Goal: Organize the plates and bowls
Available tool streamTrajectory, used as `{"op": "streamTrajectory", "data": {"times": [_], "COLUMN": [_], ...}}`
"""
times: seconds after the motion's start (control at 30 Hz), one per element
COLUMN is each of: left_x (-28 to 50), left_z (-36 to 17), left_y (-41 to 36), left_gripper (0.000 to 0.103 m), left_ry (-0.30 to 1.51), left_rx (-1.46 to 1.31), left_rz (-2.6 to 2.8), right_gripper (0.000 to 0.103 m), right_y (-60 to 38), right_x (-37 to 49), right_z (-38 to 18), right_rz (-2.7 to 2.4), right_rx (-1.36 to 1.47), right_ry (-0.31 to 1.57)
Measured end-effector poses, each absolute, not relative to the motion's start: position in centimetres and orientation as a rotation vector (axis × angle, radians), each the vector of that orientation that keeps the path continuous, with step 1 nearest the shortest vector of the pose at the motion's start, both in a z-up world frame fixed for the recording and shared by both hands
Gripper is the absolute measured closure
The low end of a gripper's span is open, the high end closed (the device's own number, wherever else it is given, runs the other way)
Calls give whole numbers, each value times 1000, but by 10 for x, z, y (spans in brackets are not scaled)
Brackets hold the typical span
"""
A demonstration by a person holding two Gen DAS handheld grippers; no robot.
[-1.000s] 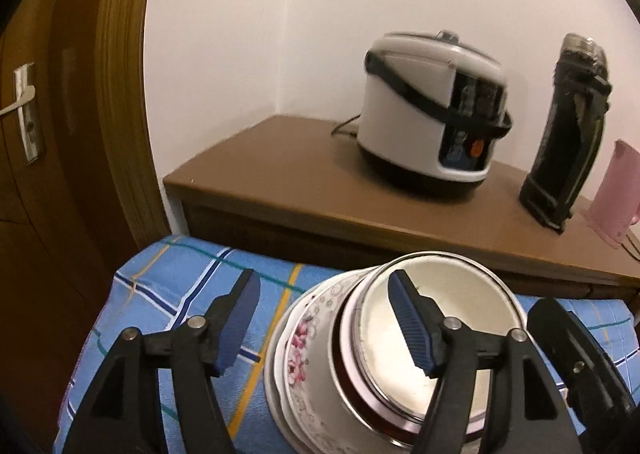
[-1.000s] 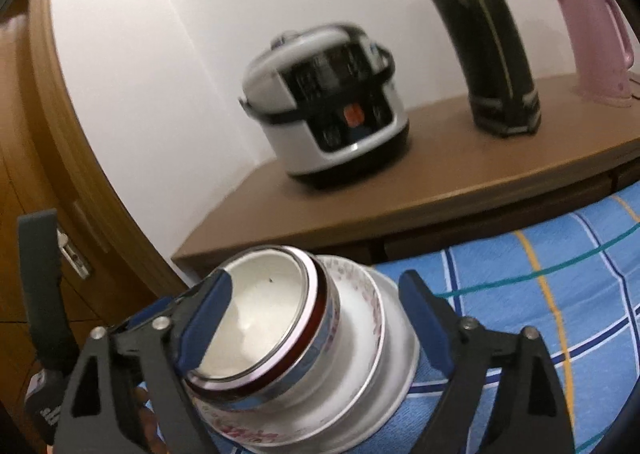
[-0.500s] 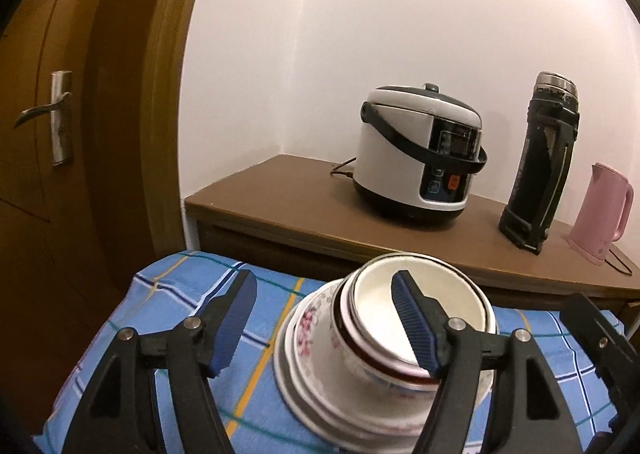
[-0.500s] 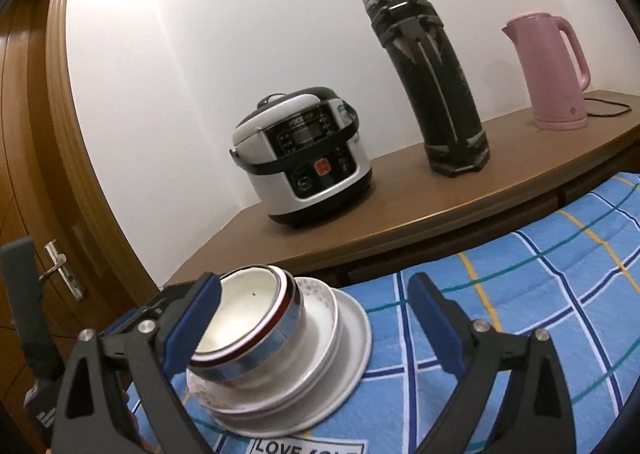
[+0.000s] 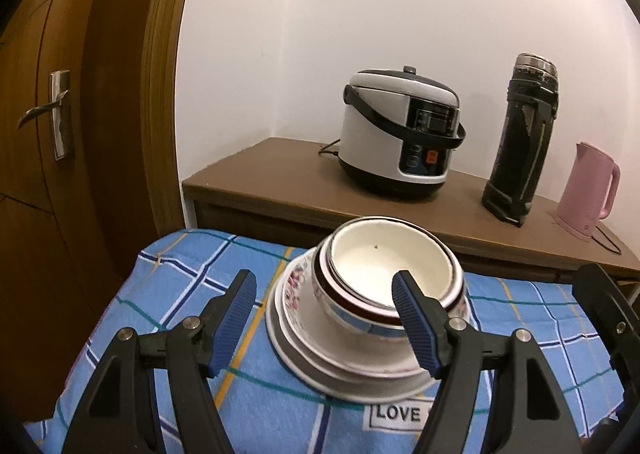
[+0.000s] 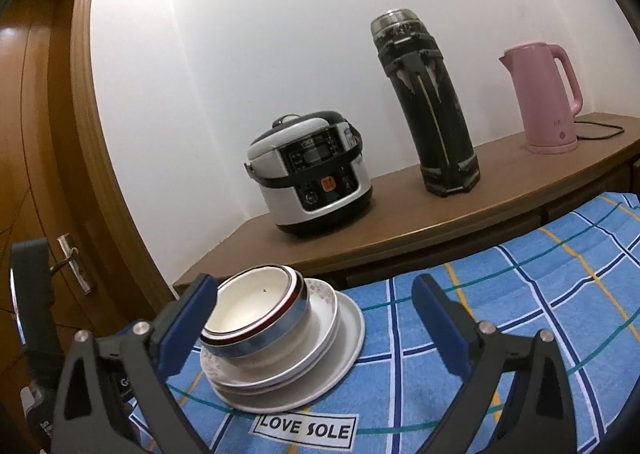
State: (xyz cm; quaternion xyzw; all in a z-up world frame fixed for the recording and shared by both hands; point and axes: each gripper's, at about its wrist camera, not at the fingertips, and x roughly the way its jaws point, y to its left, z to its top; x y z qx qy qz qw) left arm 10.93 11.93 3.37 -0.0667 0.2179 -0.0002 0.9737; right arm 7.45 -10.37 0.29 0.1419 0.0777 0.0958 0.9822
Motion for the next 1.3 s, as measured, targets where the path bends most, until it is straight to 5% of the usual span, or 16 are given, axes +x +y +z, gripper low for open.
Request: {"op": "streamTrajectory", "data": {"times": [1.3], "left_x": [31], "left_z": [59], "left_y": [111], "left_gripper": [30], "left_ry": [389], "left_rx": [-74], "left_rz": [32], "right_gripper": [0], "right_y": [-106], "right_x": [-13], "right_z": [32], "right_rz": [186], "right_rx": [248], "right_ry": [43]}}
